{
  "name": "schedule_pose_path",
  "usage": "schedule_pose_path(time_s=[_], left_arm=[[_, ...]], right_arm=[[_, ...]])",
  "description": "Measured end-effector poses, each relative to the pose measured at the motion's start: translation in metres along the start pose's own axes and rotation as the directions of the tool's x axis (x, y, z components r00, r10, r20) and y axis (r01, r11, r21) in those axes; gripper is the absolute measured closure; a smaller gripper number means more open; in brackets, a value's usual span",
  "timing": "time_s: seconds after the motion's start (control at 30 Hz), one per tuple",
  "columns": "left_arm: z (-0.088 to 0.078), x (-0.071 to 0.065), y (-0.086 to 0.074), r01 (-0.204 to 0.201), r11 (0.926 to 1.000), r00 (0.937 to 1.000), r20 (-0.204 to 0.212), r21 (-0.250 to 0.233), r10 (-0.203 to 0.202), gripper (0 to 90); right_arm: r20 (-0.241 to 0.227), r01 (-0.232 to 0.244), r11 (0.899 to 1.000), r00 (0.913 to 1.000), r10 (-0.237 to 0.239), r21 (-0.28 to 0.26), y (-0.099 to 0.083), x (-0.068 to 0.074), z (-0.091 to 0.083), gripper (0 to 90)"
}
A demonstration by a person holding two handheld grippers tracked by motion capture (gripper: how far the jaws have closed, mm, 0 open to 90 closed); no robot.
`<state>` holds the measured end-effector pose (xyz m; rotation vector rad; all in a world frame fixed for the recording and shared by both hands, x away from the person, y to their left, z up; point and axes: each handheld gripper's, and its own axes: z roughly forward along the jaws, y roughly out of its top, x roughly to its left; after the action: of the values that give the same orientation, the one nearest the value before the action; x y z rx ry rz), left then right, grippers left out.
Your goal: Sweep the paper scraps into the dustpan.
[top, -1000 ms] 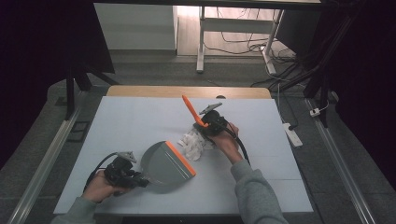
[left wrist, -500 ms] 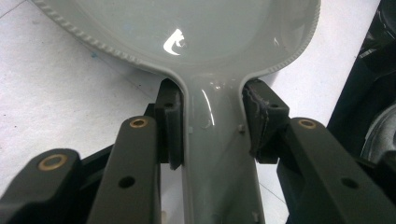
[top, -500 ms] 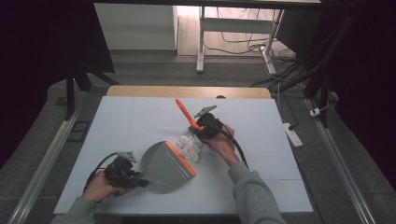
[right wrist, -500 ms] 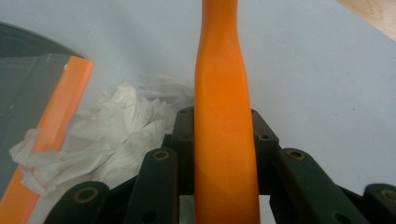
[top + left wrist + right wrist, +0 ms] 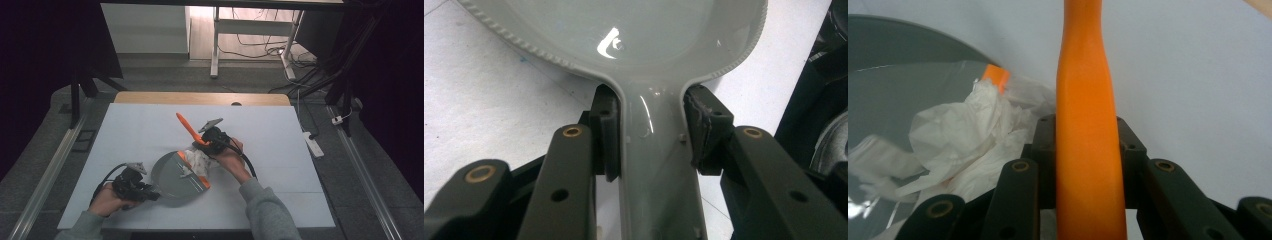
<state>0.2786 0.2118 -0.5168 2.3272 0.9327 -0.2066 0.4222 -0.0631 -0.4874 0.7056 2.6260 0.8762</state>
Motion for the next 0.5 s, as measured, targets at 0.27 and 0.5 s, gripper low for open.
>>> schedule_pose_path(time_s=[0.27, 0.5], left_arm=[[0.0, 0.0, 0.0, -0.001, 1.0, 1.0, 0.001, -0.001, 0.001, 61.7], [0.0, 0.0, 0.0, 0.0, 1.0, 1.0, 0.0, 0.001, 0.0, 61.6]], right_arm=[[-0.038, 0.039, 0.999, 0.9985, -0.039, -0.004, 0.004, 0.021, 0.001, 70.6], [-0.089, 0.065, 0.998, 0.9938, -0.066, -0.02, 0.007, 0.04, -0.001, 70.6]])
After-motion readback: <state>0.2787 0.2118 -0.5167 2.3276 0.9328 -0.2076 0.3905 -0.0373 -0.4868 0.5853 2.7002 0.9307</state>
